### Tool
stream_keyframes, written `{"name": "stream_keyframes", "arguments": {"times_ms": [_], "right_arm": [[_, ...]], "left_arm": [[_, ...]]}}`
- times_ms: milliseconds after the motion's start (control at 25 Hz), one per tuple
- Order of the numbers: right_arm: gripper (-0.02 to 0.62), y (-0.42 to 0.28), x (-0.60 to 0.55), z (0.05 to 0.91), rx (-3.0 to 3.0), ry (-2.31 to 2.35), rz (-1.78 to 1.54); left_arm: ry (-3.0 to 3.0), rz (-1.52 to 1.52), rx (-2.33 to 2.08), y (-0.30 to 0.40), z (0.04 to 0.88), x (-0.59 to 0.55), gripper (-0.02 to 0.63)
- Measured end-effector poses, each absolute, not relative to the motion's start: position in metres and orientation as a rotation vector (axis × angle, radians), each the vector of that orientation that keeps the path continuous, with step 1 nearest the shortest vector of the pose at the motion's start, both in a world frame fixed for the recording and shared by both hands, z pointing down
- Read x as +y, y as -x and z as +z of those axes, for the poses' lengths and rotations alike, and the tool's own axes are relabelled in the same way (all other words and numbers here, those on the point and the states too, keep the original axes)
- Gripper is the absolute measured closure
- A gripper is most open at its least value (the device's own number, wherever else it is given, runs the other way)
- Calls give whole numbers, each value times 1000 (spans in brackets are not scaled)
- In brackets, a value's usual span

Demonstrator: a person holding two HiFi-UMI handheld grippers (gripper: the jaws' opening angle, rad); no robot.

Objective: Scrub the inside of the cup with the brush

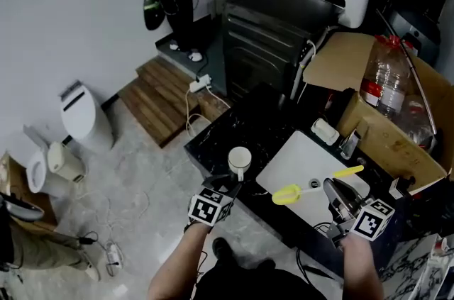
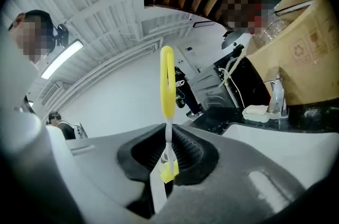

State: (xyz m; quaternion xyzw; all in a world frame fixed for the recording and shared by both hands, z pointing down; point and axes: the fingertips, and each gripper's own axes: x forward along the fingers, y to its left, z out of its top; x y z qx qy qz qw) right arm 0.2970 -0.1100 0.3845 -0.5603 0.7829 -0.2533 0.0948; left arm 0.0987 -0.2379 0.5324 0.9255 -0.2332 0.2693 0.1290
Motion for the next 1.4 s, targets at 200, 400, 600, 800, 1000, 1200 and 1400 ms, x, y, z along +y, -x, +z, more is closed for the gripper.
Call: {"name": "stream_keyframes", "arguments": {"times_ms": [200, 400, 600, 800, 1000, 1200, 1400], "right_arm": [[557, -281, -116, 381, 2403, 1617, -677], [557, -271, -129, 366, 2429, 1594, -584], [557, -260, -148, 351, 2434, 1613, -498], [557, -251, -167, 339, 2433, 1679, -419], [557, -246, -165, 318, 2444, 1706, -323], [557, -252, -133, 312, 2512, 1678, -245], [557, -262, -91, 316, 2561, 1608, -234]], "left_arm": [[-2719, 765, -769, -80, 505, -229, 461], [-2775, 723, -806, -65, 470, -230, 480], [-2846, 640, -846, -48, 436, -251, 491], [-2842, 551, -842, -33, 420, -270, 508], [-2838, 456, -907, -25, 400, -277, 525], [-2836, 393, -992, -31, 382, -239, 531], [-2793, 377, -1089, -40, 381, -191, 538]]}}
